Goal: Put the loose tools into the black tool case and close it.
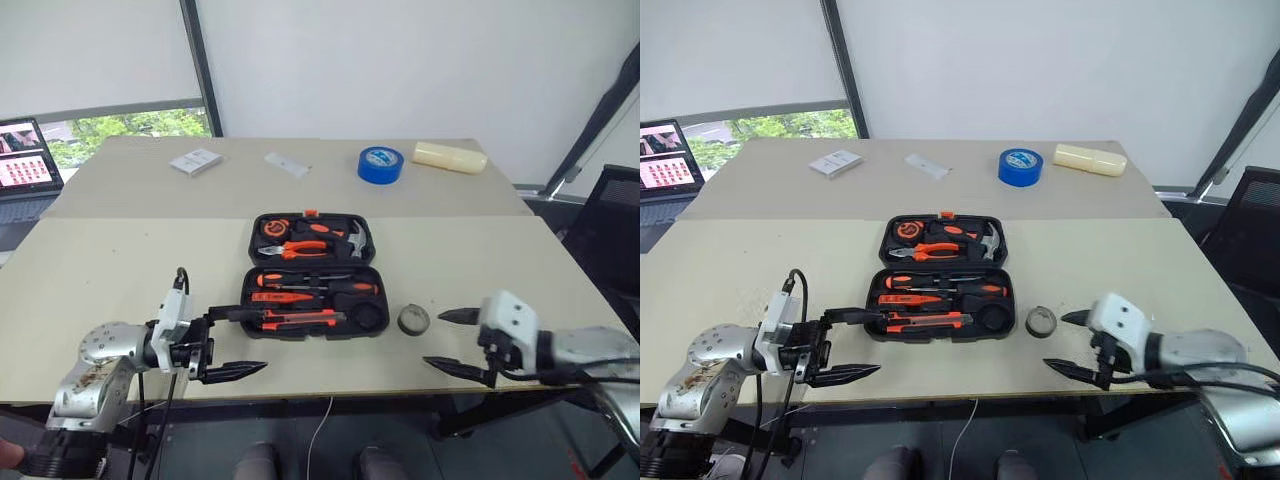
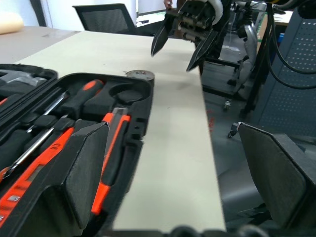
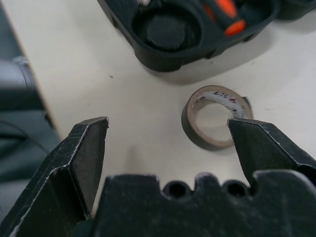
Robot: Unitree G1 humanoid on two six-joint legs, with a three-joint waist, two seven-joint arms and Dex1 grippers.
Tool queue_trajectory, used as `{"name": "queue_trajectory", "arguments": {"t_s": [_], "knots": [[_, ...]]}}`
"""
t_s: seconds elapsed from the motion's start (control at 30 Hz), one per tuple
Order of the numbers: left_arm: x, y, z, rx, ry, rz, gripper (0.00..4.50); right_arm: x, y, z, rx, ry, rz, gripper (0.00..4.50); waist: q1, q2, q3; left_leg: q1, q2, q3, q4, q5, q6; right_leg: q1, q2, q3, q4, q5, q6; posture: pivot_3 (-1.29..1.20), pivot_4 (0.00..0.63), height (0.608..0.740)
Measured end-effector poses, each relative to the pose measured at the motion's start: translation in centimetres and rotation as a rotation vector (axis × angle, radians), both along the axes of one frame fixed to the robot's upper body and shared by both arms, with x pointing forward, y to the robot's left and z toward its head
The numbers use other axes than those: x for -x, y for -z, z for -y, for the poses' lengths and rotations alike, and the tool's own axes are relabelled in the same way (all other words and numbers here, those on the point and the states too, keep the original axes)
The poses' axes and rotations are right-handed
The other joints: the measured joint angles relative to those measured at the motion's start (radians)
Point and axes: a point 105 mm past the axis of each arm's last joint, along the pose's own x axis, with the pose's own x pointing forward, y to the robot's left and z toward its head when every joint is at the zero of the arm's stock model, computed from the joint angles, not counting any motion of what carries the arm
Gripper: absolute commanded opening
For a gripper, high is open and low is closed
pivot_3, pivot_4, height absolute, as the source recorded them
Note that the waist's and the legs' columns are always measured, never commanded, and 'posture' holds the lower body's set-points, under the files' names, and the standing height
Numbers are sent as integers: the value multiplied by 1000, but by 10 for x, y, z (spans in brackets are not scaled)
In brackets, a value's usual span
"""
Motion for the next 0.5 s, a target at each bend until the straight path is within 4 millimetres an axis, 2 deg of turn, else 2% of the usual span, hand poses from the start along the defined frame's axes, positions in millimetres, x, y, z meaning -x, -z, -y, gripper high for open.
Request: {"name": "queue_trajectory", "arguments": {"t_s": [0.1, 0.17, 0.27, 0.33, 0.43, 0.5], "knots": [[-1, 0, 0, -2, -7, 8, 4500, -11, 13, -2, 67, -3, -33, 3460, 3, 0, 0, -3, 0, 0, -1, 0, 1, -3, 0, -1, 0, 1, 2, 0, 150, 740], [-1, 0, -1, -5, -12, 7, 4500, -16, 21, -6, 85, -8, -51, 2600, 3, 0, 0, -5, 0, 0, -1, 0, 1, -5, 0, 0, 1, 1, 2, 0, 150, 740], [-1, 1, -1, -8, -20, 9, 4500, -18, 22, -8, 100, -20, -56, 1742, 3, -1, 0, -5, 0, 0, 0, 0, 1, -6, 1, 0, 2, 1, 2, 0, 150, 740], [-2, 1, -1, -12, -26, 13, 4500, -19, 22, -8, 107, -28, -63, 949, 4, -1, 0, -5, 0, 0, 1, 0, 1, -6, 1, 0, 2, 1, 2, 0, 150, 740], [-2, 1, -2, -12, -33, 19, 4500, -21, 21, -4, 122, -33, -70, 27, 4, -1, 0, -5, 0, 0, 2, 0, 1, -6, 0, 0, 2, 1, 2, 0, 150, 740], [-3, 0, -3, -11, -39, 22, 4500, -19, 19, -2, 129, -48, -83, 27, 4, -1, 0, -5, 0, 0, 2, 0, 1, -6, 0, 0, 2, 1, 2, 0, 150, 740]]}}
